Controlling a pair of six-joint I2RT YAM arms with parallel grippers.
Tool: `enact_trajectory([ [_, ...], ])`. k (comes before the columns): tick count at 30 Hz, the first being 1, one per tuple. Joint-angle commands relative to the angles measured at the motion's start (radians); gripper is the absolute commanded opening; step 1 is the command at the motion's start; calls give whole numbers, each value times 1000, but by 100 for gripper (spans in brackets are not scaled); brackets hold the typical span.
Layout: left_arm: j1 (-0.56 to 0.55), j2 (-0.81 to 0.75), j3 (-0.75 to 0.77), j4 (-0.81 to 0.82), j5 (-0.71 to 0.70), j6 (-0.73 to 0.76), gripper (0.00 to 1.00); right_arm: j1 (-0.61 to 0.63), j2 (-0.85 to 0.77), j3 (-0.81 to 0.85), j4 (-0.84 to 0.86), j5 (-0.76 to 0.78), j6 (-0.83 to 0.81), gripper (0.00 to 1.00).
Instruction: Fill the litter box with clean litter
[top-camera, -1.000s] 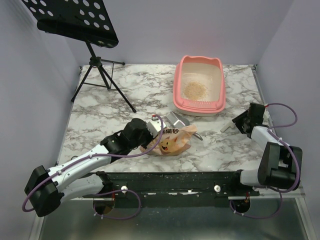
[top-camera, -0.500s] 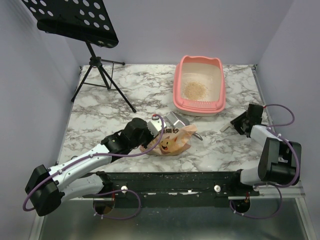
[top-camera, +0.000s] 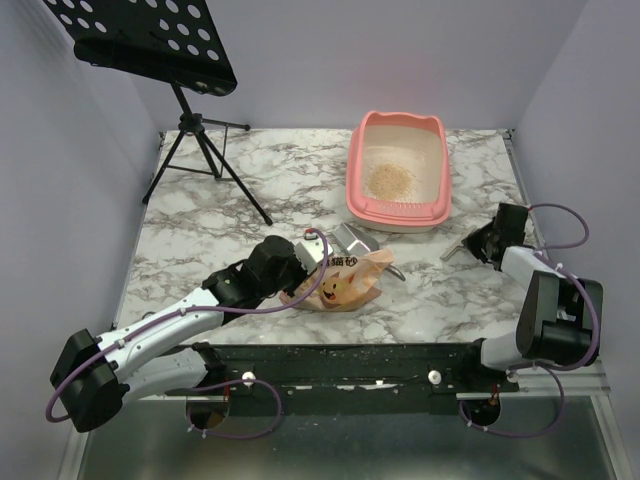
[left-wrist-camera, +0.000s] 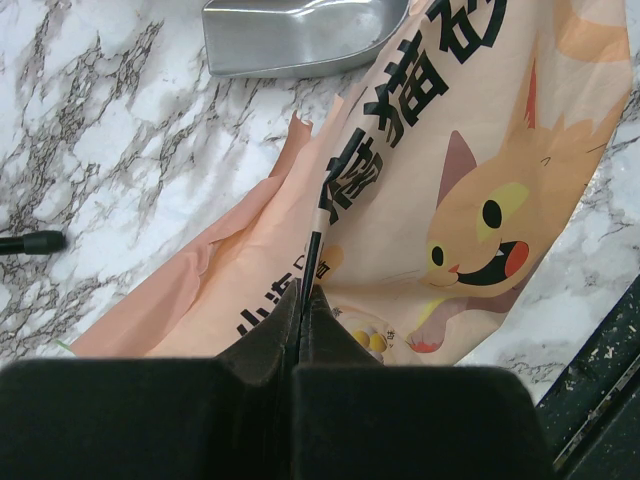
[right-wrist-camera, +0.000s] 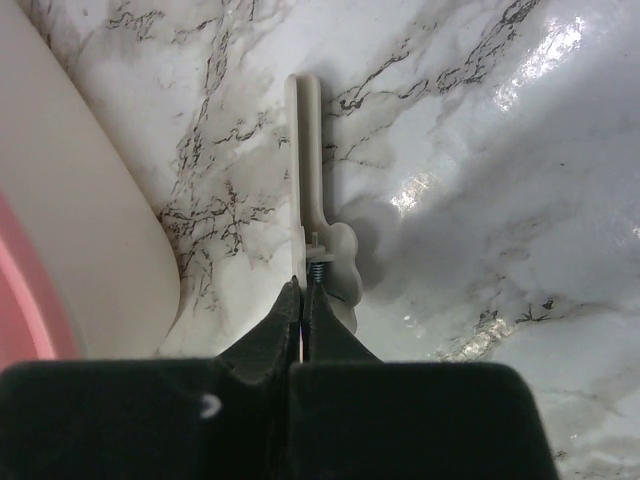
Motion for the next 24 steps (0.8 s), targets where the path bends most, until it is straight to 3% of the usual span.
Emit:
enact_trajectory([
  [1, 3, -4, 26, 17, -57, -3, 0, -9, 30, -6, -39, 12, -3, 0],
  [5, 3, -16, 25, 23, -62, -3, 5, -9, -46, -22, -41, 22, -31, 0],
  [7, 3, -22, 26, 27, -55, 1, 17, -9, -115, -32, -62, 57, -54, 0],
  [9, 3, -24, 37, 22, -35, 1, 36, -6, -196, -38, -88, 80, -77, 1],
  [10, 3, -24, 48, 16, -22, 1, 39, -1, -241, -44, -96, 95, -84, 0],
  [16, 1, -39, 114, -61, 82, -16, 47, 37, -463, -23, -209, 135, -162, 0],
  [20, 0, -56, 245, -159, 175, -45, 51, 93, -581, 36, -255, 94, -236, 0],
  [24, 0, -36, 388, -197, 312, -136, 54, 216, -599, 108, -240, -91, -288, 1],
])
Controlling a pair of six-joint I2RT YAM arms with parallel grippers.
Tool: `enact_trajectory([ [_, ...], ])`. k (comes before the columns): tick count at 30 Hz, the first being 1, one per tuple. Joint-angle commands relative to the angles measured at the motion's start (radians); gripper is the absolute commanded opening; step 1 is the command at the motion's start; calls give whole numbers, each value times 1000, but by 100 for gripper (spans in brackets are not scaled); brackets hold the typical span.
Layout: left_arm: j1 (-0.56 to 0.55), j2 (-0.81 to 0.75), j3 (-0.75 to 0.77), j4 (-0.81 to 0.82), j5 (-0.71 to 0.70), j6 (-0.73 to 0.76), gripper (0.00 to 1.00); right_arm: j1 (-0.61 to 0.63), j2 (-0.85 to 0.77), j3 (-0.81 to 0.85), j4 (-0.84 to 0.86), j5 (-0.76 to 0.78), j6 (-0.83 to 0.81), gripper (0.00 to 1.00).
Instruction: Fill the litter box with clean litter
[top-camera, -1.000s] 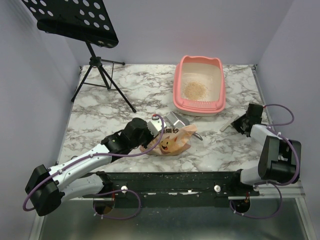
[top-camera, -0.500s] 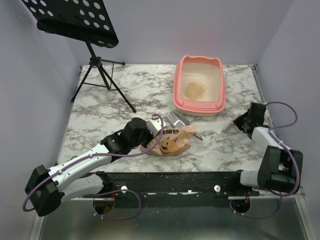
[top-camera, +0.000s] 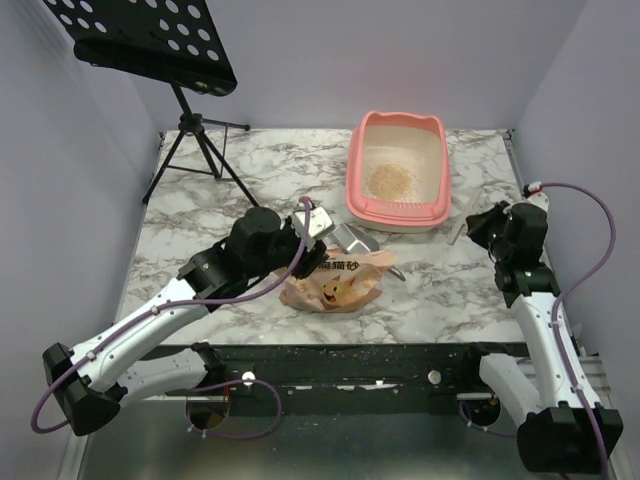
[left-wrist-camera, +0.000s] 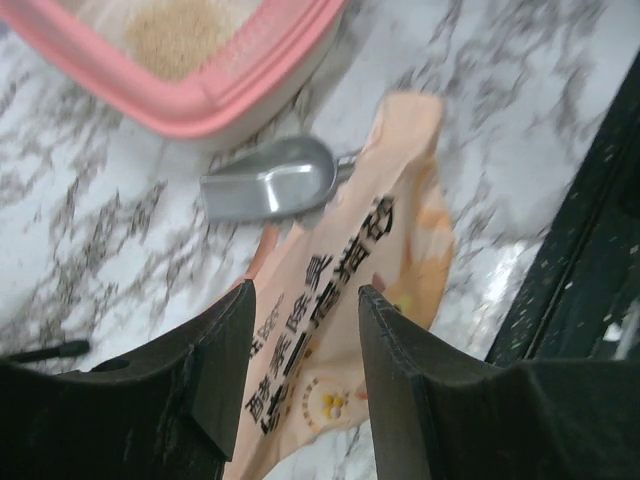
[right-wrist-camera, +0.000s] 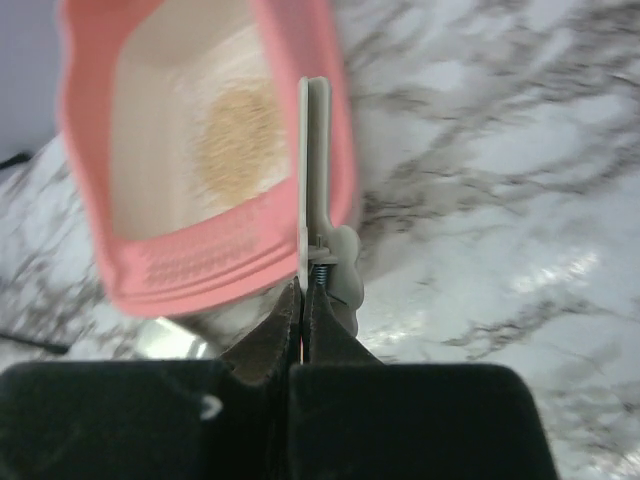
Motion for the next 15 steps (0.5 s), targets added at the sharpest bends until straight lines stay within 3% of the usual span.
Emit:
enact_trajectory([
  [1, 0, -4, 163, -47, 186, -138, 56, 124, -10, 107, -29, -203, -99, 1],
  [5, 18, 62, 259, -47, 238, -224, 56, 201, 5, 184, -28, -430, -161, 0],
  [8, 81, 116, 278, 7, 388, -307, 53, 218, 5, 210, -3, -591, -205, 0],
  [15, 229, 139, 114, 456, 652, -596, 52, 334, 4, 226, 107, -827, -195, 0],
])
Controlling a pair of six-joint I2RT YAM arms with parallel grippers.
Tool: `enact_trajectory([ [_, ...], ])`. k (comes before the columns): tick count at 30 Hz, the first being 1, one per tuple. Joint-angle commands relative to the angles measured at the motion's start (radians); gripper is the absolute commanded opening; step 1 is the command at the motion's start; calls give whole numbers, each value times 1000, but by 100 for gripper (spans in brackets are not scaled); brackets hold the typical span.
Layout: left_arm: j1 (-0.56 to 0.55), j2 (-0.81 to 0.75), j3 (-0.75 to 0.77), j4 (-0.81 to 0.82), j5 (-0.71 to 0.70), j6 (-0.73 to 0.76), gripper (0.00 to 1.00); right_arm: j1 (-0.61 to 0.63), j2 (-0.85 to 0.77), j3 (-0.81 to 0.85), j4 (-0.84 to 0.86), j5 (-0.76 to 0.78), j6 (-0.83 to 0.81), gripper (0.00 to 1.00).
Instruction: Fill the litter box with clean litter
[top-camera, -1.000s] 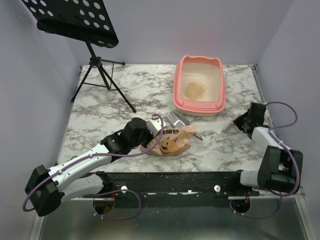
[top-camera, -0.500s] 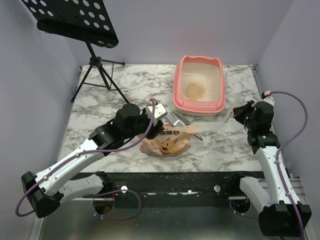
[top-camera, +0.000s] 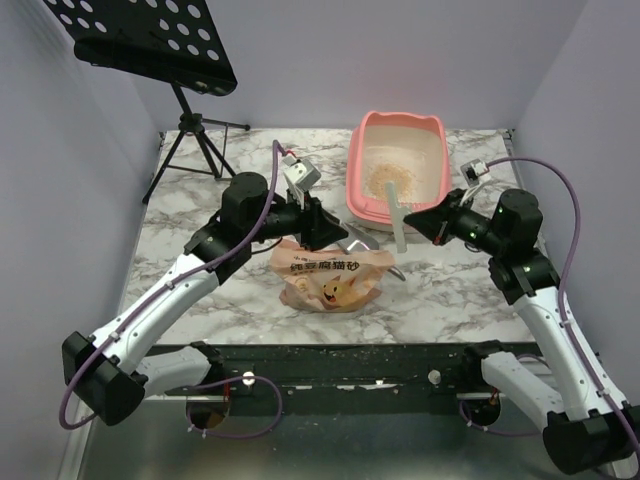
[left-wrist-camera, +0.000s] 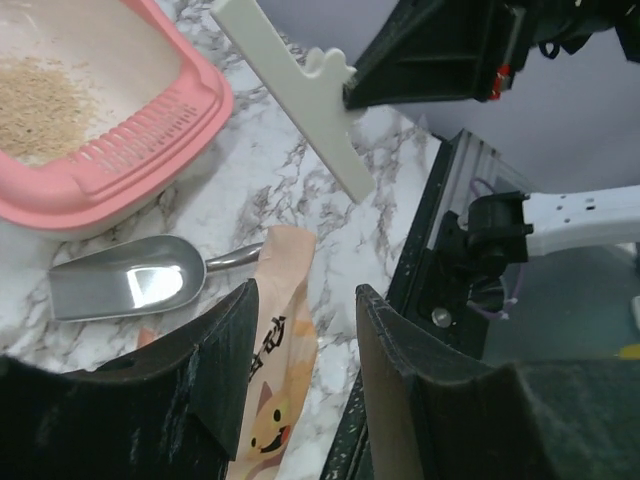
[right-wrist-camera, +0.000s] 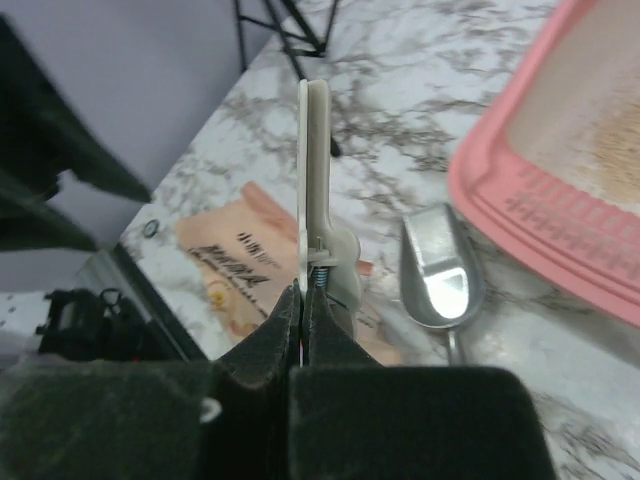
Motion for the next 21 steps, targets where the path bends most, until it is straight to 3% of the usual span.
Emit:
enact_trajectory([
  [1, 74, 18, -111, 380, 252, -292, 52, 75, -4, 31, 100, -227, -2, 1],
  [7, 111, 43, -245, 799, 329, -489, 51, 174, 58, 92, 131, -266, 29, 0],
  [21, 161, 3, -279, 812, 307, -481, 51, 296, 112, 100, 209, -200, 78, 0],
])
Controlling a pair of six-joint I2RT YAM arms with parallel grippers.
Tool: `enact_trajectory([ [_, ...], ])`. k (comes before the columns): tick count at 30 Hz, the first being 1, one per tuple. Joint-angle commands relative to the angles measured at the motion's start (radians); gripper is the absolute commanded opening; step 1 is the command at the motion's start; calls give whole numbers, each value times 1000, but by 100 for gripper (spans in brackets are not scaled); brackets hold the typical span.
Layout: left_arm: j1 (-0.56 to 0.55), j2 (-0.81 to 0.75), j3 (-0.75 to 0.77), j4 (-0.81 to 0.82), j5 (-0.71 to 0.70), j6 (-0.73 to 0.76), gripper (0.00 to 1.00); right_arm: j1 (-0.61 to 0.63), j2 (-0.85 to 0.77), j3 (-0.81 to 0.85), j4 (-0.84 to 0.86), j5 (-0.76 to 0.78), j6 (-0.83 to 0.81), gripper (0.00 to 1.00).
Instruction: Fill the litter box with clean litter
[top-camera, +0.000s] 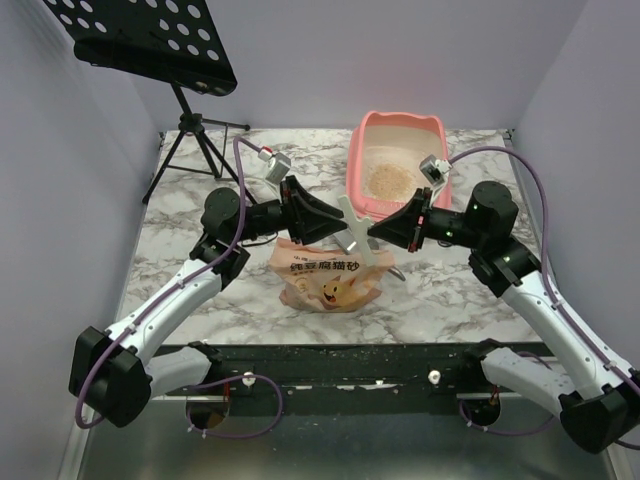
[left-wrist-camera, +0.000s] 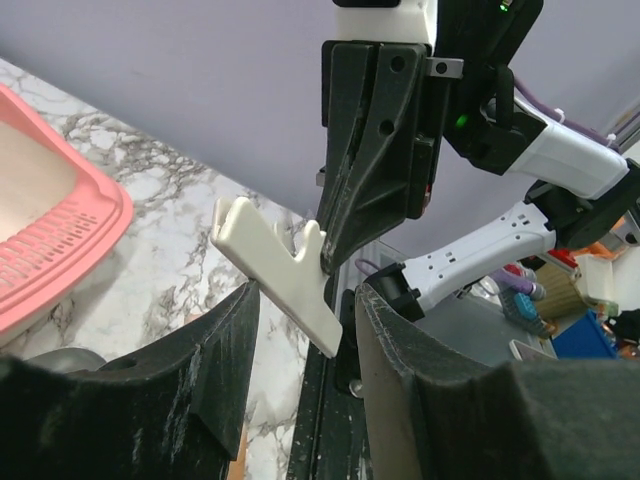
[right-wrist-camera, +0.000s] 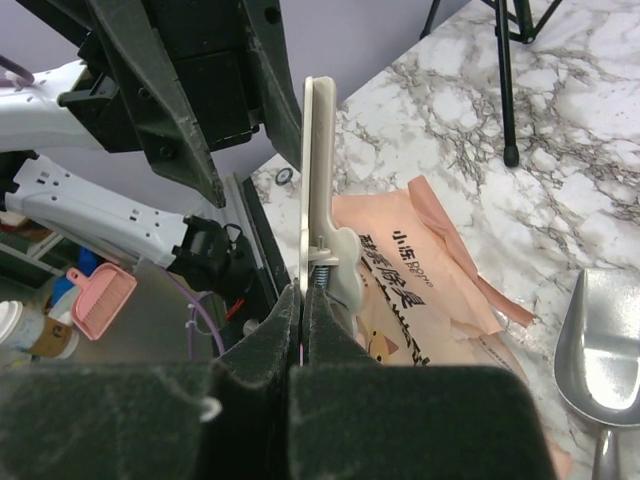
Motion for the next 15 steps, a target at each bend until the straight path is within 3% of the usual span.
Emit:
enact_trajectory([
  [1, 15, -18, -17, 45, 18, -5, 51, 37, 5, 29, 61, 10, 28, 1],
  [15, 43, -45, -33, 65, 19, -1, 50, 67, 2, 40, 35, 38, 11, 0],
])
